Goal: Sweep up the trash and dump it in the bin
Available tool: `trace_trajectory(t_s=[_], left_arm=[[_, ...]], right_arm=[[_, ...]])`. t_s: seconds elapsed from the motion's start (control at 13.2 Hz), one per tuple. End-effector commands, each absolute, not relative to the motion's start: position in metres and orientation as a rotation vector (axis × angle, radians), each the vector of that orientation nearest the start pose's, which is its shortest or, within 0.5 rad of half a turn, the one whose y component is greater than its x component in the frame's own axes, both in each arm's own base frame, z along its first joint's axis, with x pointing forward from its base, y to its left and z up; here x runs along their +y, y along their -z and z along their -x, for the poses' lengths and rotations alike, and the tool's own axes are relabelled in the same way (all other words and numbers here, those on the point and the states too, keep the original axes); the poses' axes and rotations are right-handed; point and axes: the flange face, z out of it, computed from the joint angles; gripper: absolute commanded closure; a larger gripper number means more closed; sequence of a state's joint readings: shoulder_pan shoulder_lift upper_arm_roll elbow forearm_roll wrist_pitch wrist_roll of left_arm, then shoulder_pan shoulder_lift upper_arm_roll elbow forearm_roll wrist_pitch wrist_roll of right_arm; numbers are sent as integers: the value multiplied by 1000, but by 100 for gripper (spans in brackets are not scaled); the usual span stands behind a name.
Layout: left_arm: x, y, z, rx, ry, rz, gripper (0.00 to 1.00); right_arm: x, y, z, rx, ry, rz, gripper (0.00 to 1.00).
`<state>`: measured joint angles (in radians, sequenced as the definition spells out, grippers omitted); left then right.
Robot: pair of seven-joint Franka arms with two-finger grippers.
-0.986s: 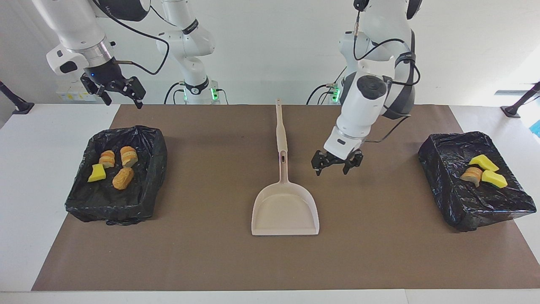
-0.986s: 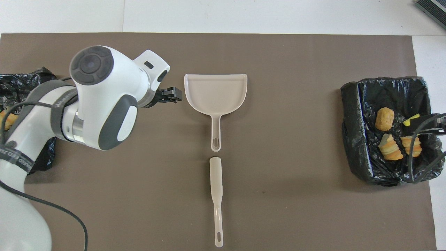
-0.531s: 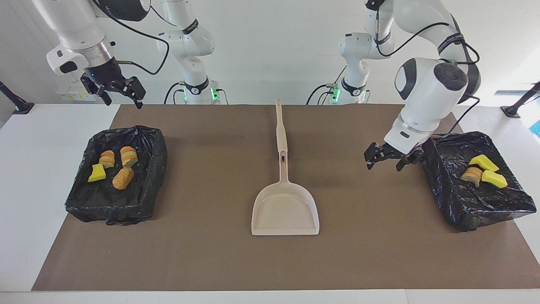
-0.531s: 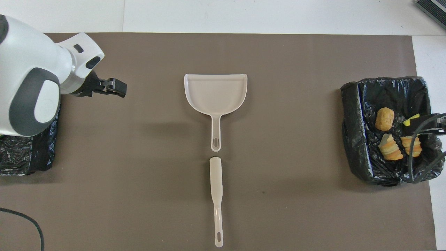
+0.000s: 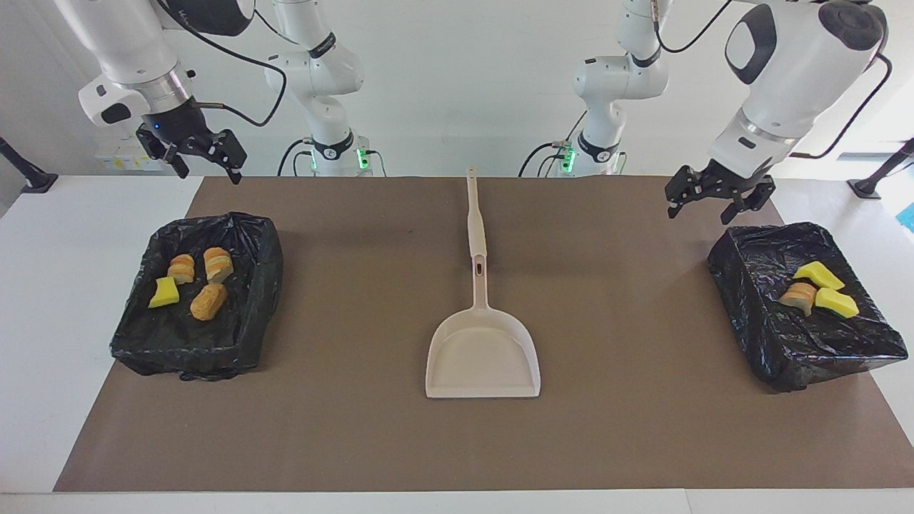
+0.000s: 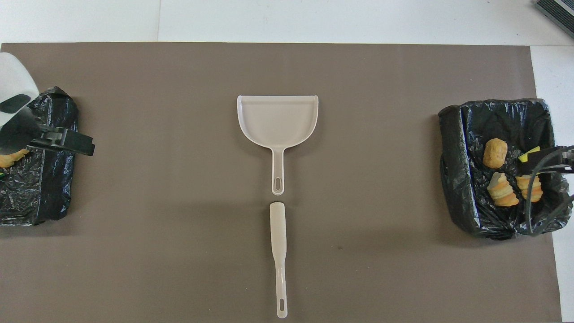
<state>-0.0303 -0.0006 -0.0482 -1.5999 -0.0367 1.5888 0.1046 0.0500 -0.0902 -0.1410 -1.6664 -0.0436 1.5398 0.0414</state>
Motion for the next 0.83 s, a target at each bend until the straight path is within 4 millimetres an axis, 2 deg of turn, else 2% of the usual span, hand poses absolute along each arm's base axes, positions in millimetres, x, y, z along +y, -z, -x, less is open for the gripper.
trace_trajectory(t_s=[0.0,0.23,0.38,0.53,0.76], left_arm=[[-26,-618,-542,281,-49,3155,0],[-13,-624,-536,239,-95,3158,0],[-11,-628,-533,228,-102,3159,0],[-11,-651,-528,228,-78,3162,0],[-19,-657,-527,170,-77,3162,0]], right_arm=[[-54,-625,-517,218,-38,3146,0],[-55,-622,-515,216,-53,3146,0],[-55,-621,-516,216,-53,3146,0],[-54,-622,-516,213,-46,3146,0],[-53,-622,-516,211,-45,3143,0]])
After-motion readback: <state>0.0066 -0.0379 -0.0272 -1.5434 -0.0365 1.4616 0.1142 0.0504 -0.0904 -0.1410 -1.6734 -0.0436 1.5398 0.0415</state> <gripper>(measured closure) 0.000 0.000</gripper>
